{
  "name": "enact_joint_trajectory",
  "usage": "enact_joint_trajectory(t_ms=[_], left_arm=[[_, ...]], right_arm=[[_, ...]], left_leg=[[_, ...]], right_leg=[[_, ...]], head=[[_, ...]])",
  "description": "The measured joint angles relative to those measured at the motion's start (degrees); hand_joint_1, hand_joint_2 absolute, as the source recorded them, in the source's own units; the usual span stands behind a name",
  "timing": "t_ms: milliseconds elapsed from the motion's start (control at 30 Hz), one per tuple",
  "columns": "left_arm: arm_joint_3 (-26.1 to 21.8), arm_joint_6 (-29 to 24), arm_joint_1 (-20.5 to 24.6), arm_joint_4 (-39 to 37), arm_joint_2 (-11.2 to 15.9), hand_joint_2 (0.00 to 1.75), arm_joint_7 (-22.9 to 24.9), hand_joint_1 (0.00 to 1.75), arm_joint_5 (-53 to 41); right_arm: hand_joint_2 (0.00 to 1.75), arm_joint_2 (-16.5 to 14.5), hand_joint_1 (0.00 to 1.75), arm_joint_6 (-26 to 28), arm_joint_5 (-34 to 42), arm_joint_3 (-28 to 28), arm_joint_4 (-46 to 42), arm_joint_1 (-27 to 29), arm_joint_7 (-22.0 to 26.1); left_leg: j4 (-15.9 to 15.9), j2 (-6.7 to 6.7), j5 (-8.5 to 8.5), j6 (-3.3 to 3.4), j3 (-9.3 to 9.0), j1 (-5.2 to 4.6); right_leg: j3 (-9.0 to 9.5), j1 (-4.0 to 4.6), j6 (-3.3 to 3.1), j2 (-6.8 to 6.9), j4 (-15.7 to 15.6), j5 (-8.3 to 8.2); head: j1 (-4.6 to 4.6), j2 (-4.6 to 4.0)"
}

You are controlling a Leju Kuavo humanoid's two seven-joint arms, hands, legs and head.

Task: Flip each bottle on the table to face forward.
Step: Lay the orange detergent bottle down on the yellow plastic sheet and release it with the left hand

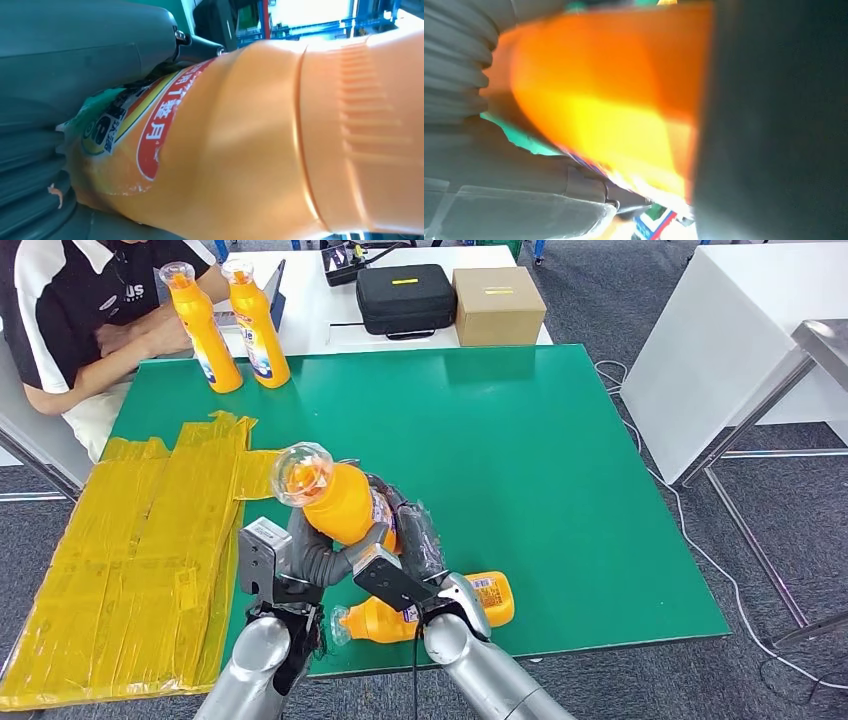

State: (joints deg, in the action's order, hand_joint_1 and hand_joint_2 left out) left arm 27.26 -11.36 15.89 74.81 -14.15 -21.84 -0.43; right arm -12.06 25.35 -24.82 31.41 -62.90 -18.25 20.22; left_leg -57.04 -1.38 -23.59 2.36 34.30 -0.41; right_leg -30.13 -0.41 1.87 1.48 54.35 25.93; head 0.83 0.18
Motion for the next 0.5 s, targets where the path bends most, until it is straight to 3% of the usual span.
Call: enact_joint_trajectory(t_ms=[167, 300, 400, 500], left_arm=[[-3.30, -9.86, -0.69, 1.14, 1.42, 1.75, -1.48, 1.75, -12.34], [-8.84, -17.01, -1.46, 3.74, 3.47, 1.75, -1.97, 1.75, -25.65], [-12.90, -17.59, -1.79, 6.46, 4.52, 1.75, -1.00, 1.75, -33.28], [-15.72, -17.18, -1.67, 8.76, 5.16, 1.75, 0.56, 1.75, -38.08]], right_arm=[[0.00, 2.12, 0.00, -0.08, -9.70, -1.96, -8.08, 4.59, -4.23], [0.00, 3.72, 0.00, -0.14, -24.29, -4.07, -16.39, 9.60, -9.95], [0.00, 4.54, 0.00, -0.14, -33.84, -6.14, -22.76, 13.62, -14.34], [0.00, 5.08, 0.00, -0.04, -37.90, -8.55, -28.02, 16.72, -16.66]], left_leg=[[0.00, 0.00, 0.00, 0.00, 0.01, 0.00], [0.01, 0.00, 0.00, 0.00, 0.01, 0.04], [0.02, 0.00, -0.01, -0.01, 0.02, 0.06], [0.02, 0.00, -0.01, -0.01, 0.02, 0.05]], right_leg=[[-0.01, 0.01, 0.00, -0.01, 0.00, 0.00], [-0.02, 0.05, -0.01, 0.01, 0.00, 0.01], [-0.03, 0.06, -0.03, 0.01, 0.00, 0.03], [-0.03, 0.05, -0.03, 0.00, 0.00, 0.03]], head=[[0.01, 0.00], [-0.01, 0.00], [-0.01, 0.00], [0.01, 0.00]])
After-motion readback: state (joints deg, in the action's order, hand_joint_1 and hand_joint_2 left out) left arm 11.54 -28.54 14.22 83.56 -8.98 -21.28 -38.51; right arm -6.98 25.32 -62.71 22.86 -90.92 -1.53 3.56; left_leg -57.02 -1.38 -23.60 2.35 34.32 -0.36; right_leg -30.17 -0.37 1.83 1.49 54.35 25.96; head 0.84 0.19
